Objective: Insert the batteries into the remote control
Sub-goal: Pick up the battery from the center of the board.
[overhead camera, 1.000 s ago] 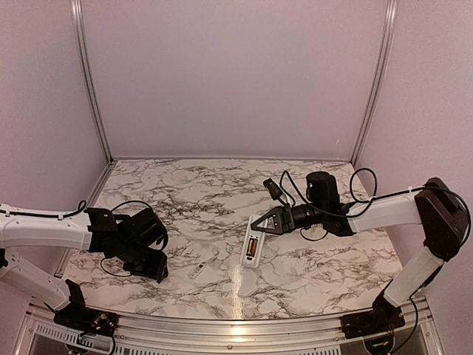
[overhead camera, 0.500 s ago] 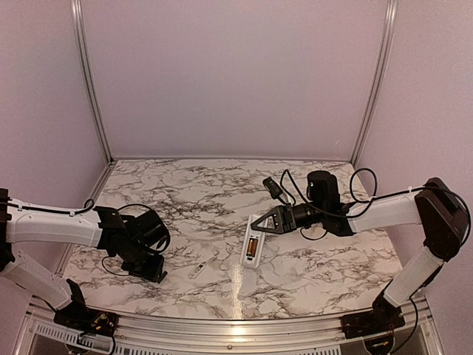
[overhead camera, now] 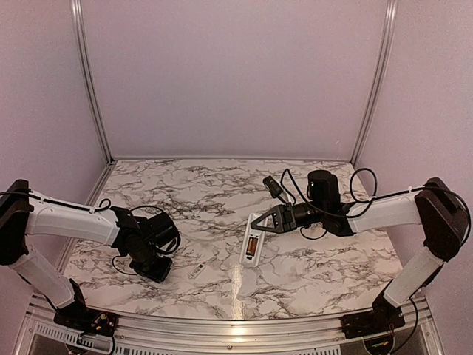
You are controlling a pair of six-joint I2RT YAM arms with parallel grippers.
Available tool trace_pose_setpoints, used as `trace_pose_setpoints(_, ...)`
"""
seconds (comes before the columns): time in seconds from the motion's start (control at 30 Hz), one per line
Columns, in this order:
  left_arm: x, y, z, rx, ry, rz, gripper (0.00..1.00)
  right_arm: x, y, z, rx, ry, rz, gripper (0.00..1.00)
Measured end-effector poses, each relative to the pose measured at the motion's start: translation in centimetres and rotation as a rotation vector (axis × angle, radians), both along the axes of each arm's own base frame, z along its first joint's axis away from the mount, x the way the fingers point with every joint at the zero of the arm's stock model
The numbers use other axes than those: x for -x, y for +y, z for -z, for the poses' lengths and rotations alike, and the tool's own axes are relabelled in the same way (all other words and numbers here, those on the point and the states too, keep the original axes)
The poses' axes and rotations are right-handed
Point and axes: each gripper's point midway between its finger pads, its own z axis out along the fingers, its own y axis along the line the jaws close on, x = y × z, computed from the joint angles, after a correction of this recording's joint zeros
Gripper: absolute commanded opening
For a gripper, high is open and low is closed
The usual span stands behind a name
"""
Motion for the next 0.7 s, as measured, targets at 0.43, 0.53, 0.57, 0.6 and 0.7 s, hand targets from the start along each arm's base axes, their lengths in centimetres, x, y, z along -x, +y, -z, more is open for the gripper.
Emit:
trace_pose_setpoints(0.43,-1.9,-1.7,-1.3,0.019,-0.072,0.039,0.0,0.2,-0.2,-0.1,-0.034,-0.006,0.011,0.0)
trace_pose_setpoints(0.53,-4.0,-3.7,-4.2,0.103,-0.183,0.041,0.0,0.3,0.0,-0.3,-0.045,-0.009,0.019,0.0)
trace_pose_setpoints(0.57,-4.9,-4.7,-5.8,0.159,-0.235,0.04,0.0,0.2,0.1,-0.4,-0.05,-0.016,0.024,0.0)
trace_pose_setpoints(0.6,-5.7,-5.7,-7.6,0.223,-0.289,0.039,0.0,0.3,0.3,-0.6,-0.058,-0.024,0.026,0.0)
trace_pose_setpoints(0.7,-7.3,-8.4,-13.3,0.424,-0.438,0.037,0.0,0.8,1.1,-1.0,-0.073,-0.037,0.019,0.0)
